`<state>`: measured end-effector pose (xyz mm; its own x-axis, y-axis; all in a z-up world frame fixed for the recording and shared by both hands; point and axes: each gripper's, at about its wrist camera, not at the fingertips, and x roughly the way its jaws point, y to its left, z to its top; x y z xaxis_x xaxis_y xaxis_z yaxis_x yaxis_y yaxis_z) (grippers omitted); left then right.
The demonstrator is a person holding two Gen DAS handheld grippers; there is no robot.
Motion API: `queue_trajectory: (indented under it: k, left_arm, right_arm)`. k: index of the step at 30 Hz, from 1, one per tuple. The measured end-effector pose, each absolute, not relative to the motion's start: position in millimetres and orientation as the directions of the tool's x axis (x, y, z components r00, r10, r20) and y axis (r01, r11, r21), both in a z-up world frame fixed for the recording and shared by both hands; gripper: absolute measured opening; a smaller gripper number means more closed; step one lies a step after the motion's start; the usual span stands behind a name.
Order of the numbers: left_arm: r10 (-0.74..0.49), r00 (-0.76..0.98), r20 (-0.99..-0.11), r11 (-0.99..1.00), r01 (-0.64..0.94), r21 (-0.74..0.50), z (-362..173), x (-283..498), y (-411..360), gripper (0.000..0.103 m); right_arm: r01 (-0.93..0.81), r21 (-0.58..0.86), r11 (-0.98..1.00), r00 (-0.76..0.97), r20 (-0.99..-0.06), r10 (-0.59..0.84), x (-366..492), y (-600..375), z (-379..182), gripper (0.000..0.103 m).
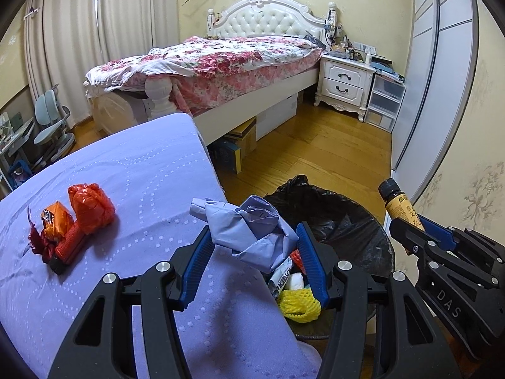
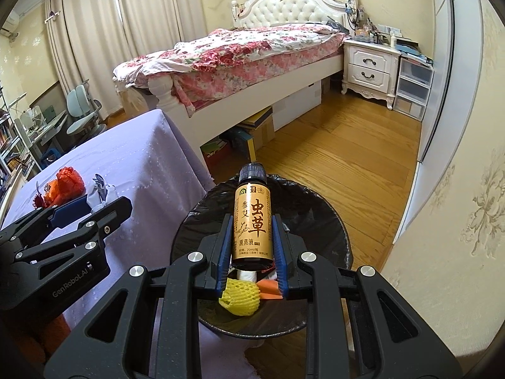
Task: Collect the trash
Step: 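Carry the blue cloth and gold bottle over the bin and release both, then move both grippers back to the table and grasp the dark red ribbon with the left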
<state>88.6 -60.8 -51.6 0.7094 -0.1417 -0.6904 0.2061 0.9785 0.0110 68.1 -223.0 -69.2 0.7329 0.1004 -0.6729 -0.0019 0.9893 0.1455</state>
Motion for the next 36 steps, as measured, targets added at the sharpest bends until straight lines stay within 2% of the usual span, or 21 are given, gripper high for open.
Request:
queue_trajectory:
  k: [13,15,17,21,30,36]
  left_arm:
    - [-0.155,0.69,-0.707,0.974,0.227,0.008,-58,100,-72,0.056]
    - [-0.145,0.692,-0.707,0.976,0.218,0.012,-59,101,-71,0.07]
    - [-0.143,0.699,-0.7,0.977,0.213,0.012,-58,100,-71,0.074]
    - [-0.131,0.704,-0.698,0.98,0.2,0.019,-57,100,-70,0.079]
    - [-0.077,0.74,-0.668,0.986,0.155,0.058,-50,93,-55,0.082]
    - [-0.017,0.741,-0.672,0.993,0.091,0.075,-49,89,-28,0.082]
  right_arm:
    - [0.031,0.146,0.989,0.722,-0.688,0.079,77,-233,-74,0.024]
    - [0.033,0.149,0.988,0.719,-0.691,0.08,78,-233,-76,0.024]
    - [0.039,0.153,0.987,0.722,-0.687,0.078,77,-234,-76,0.024]
    - [0.055,0.155,0.986,0.729,-0.681,0.066,77,-236,-75,0.036]
    - [0.067,0.149,0.987,0.739,-0.671,0.051,75,-236,-72,0.052]
    - [0.031,0.144,0.989,0.737,-0.672,0.074,76,-220,-70,0.054]
